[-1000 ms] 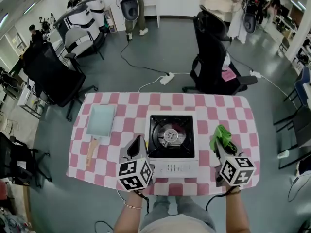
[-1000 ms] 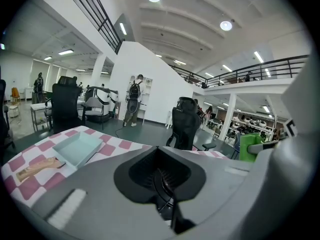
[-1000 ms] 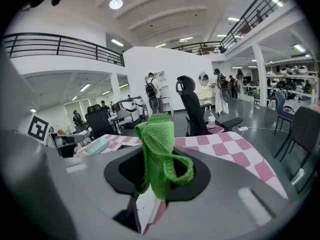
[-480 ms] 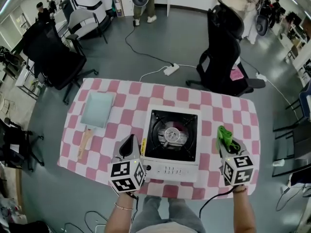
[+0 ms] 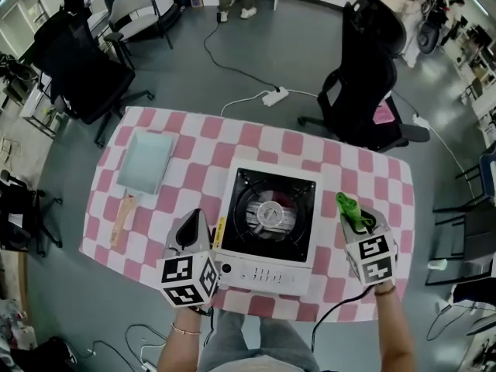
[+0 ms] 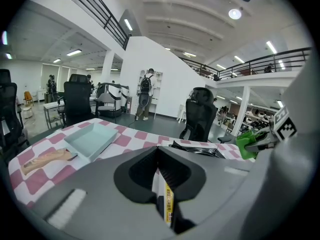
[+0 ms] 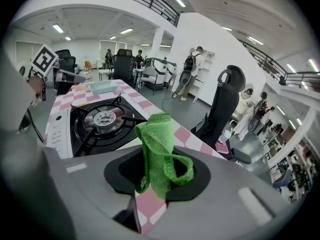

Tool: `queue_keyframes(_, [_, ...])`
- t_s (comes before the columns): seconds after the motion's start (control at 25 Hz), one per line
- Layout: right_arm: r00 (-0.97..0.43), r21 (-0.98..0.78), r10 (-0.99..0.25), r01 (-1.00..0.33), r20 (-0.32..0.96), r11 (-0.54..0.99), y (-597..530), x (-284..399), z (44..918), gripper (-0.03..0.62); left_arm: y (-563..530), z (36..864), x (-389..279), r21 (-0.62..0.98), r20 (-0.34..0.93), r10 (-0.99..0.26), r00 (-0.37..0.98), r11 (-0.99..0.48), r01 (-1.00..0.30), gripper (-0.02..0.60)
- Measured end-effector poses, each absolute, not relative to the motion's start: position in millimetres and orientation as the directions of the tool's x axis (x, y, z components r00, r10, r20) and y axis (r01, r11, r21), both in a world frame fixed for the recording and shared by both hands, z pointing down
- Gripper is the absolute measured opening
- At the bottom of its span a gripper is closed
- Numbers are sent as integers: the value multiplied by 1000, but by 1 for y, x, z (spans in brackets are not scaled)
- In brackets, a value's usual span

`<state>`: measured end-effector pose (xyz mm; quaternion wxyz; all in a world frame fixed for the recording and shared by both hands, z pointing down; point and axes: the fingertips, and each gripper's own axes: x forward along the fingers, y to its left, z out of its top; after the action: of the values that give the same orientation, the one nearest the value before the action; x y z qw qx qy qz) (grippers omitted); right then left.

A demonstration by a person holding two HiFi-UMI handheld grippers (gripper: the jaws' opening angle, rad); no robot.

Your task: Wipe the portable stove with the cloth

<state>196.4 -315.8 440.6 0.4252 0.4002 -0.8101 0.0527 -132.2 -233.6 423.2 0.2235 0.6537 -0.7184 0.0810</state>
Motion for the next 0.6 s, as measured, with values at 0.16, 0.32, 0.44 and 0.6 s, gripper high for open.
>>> queue_keyframes(0.16, [-316, 276, -575, -641, 755, 716, -328, 191, 450, 109, -235, 427, -136, 178, 438, -896, -68, 160, -971, 0])
queue_keyframes(0.32, [-338, 277, -533, -577, 775, 768, -338, 180, 461, 109, -235, 431, -142, 182, 450, -889, -87, 187, -965, 0])
queue_keyframes(0.44, [-337, 288, -505, -524, 794, 802, -345, 176, 470, 109, -236, 430, -148, 177, 454, -885, -107, 208, -962, 0])
queue_keyframes(0.6, [-350, 276, -475, -488, 807, 828, -354, 172, 477, 109, -240, 425, -155, 176, 452, -881, -136, 238, -955, 0])
